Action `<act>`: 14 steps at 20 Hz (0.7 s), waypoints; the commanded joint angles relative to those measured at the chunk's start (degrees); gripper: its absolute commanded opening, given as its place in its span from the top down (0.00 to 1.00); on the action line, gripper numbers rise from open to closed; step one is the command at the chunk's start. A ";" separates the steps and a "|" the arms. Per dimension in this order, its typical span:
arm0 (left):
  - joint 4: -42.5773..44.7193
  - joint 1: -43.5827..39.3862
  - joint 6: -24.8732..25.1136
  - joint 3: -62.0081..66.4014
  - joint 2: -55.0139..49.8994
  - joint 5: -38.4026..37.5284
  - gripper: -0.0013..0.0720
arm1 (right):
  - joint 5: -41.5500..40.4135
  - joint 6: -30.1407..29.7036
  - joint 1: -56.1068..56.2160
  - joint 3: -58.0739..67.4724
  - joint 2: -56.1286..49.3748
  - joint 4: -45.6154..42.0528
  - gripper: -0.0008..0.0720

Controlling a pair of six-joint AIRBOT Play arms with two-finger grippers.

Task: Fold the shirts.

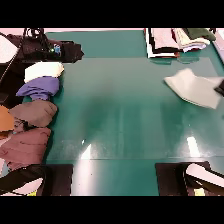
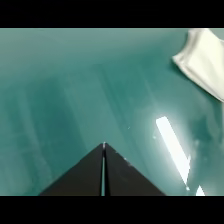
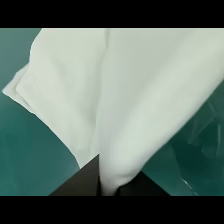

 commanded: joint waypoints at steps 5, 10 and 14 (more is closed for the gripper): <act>-0.04 -0.09 -0.59 -0.02 -0.04 0.87 0.95 | -1.92 0.15 -15.45 -11.47 6.56 -1.75 0.97; 0.00 -0.09 -0.39 -0.02 -0.04 0.28 0.95 | -0.28 7.85 -7.10 -16.48 12.50 -12.92 0.97; 0.02 -0.09 0.11 -0.02 -0.04 -0.26 0.95 | 2.36 9.68 -2.64 -16.59 16.28 -18.27 0.52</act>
